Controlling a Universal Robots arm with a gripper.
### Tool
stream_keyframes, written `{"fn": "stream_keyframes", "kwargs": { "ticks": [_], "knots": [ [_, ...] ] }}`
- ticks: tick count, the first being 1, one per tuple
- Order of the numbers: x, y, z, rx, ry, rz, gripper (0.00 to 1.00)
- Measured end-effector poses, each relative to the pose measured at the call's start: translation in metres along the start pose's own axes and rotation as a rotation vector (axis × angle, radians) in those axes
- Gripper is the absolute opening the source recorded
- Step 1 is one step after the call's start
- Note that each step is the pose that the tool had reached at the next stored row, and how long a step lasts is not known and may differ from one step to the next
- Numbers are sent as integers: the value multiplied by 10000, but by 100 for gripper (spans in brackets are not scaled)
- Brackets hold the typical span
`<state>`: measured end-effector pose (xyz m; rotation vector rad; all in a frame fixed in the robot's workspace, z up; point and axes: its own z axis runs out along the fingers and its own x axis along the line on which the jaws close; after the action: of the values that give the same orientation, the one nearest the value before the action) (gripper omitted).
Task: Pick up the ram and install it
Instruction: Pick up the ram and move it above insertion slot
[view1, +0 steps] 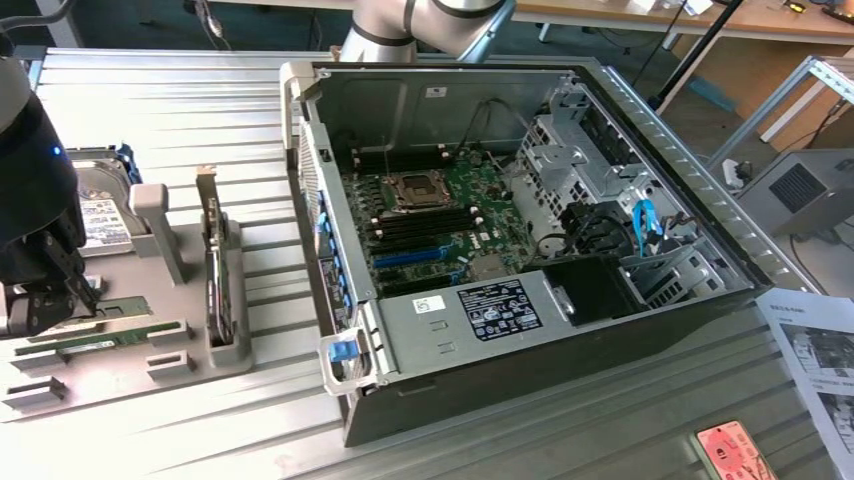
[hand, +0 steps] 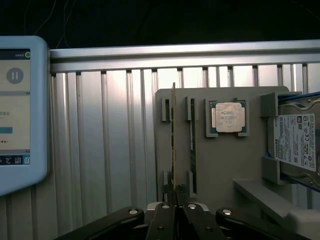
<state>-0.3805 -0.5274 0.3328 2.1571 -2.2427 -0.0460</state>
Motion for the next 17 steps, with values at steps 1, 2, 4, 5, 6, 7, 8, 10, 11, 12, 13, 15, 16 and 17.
{"fn": "stream_keyframes", "kwargs": {
  "ticks": [1, 2, 4, 5, 6, 7, 8, 10, 11, 12, 13, 15, 16, 17],
  "knots": [
    [0, 0, -10, 0, 0, 0, 12],
    [0, 1, -22, -1, 1, 0, 12],
    [0, 1, -44, -1, 1, -1, 12],
    [0, 2, -53, 0, 1, 0, 12],
    [0, 2, -63, 1, -1, 0, 12],
    [0, 3, -73, 0, 0, 0, 12],
    [0, 3, -83, 1, 0, -1, 12],
    [0, 4, -105, 0, 0, 0, 12],
    [0, 4, -117, 0, 0, 0, 12],
    [0, 5, -128, 0, 0, 0, 12],
    [0, 5, -141, 0, 0, 0, 12],
    [0, 6, -165, 0, 0, 0, 12],
    [0, 7, -178, 0, 0, 0, 12],
    [0, 7, -191, 0, 0, 0, 12]
  ]
}}
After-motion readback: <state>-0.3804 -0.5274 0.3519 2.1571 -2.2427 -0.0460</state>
